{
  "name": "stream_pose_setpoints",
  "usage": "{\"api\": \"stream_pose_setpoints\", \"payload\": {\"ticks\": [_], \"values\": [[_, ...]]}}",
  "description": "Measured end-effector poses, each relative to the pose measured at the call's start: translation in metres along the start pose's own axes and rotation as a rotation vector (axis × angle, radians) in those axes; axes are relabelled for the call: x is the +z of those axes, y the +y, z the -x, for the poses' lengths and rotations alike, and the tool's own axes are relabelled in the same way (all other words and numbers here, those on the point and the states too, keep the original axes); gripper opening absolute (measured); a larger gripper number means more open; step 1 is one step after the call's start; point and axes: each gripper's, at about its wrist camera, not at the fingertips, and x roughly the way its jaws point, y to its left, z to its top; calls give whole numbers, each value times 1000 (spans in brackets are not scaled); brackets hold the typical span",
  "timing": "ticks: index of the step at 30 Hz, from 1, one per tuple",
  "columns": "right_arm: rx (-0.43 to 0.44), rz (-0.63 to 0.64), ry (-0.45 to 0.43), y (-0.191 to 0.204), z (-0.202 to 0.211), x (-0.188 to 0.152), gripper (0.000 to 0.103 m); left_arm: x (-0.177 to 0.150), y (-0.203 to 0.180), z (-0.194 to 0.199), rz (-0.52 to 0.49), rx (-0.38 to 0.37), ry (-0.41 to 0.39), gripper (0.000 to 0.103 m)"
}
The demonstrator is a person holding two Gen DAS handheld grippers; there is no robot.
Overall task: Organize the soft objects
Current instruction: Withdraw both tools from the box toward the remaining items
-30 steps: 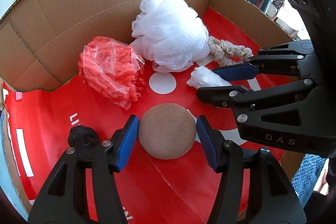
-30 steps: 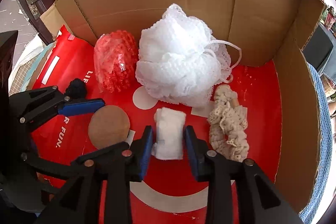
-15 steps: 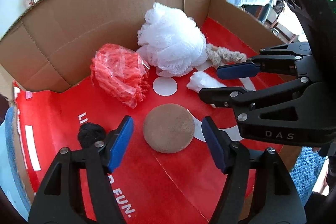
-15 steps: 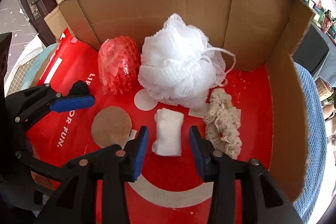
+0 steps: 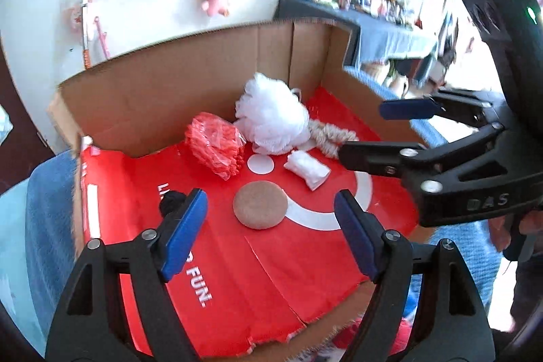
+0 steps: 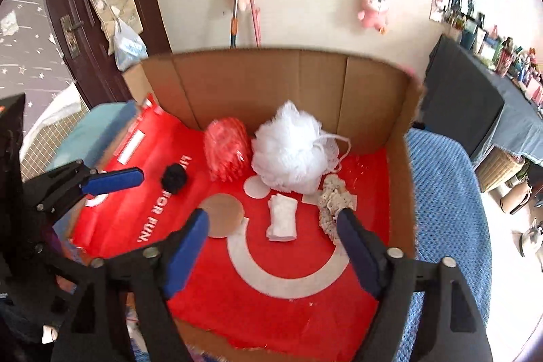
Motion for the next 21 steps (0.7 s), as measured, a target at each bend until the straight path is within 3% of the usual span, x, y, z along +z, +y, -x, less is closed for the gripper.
{"api": "stream_pose_setpoints", "payload": {"ticks": [2,10,21], "values": [[-11,9,-37,4,15,-2,84,-5,1,14,32,-2,-34,86],[-62,36,-192,17,80,-26,100,-15,-17,67,91,32,-216,91],[-107,55,-374,40,151,-84,103,-58,-40,136,118,22,-394,96]]}}
